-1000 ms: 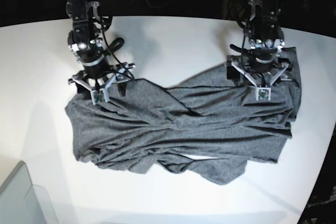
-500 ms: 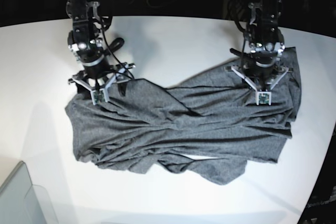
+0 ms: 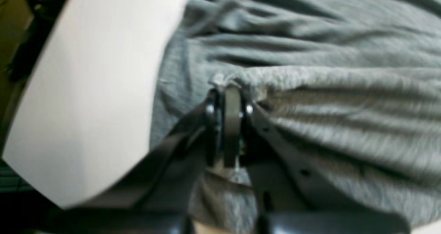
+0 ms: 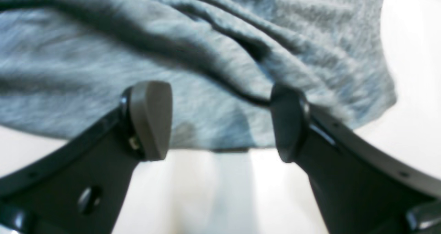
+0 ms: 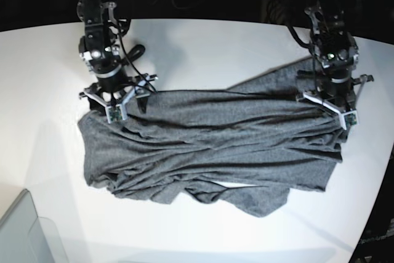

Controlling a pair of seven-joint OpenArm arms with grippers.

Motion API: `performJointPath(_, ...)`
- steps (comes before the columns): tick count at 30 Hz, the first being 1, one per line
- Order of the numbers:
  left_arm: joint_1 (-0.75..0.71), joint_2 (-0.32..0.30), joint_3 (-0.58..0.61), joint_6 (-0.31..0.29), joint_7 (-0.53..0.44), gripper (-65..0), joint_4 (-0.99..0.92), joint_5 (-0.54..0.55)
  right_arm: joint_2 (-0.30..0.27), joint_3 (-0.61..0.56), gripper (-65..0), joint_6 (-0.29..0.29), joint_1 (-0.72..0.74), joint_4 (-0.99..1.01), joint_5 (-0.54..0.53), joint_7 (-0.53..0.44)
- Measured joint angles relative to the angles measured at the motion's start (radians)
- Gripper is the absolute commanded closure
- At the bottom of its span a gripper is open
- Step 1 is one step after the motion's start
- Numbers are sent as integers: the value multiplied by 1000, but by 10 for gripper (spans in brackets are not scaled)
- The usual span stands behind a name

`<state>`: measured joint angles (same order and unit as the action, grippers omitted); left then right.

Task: Layout the t-shirt on the table in an organized manner, then fold the t-shirt properly
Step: 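Grasp the shirt's edge with the right gripper and pull both edges apart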

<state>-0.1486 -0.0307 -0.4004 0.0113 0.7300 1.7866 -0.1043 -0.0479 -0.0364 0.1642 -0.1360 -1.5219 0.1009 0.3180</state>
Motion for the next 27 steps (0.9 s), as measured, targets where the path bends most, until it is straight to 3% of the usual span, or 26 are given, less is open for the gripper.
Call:
performJointPath(15,109,-35,-23,-4,0,-5,-115,0,5,-5,-451,0,22,51,-1,-1)
performJointPath(22,29,-20,-19,-2,5,-2,37,2,-11,8,-451,4,95,173,-19,-48)
performJointPath(25,-44,26,-20,-8,29,-2,129,2,-18,50,-451,7,93,176,-23,-49)
performJointPath(27,-61,43,-23,-74,102,-2,172,3,-21,64,-451,8,91,177,-23,-54)
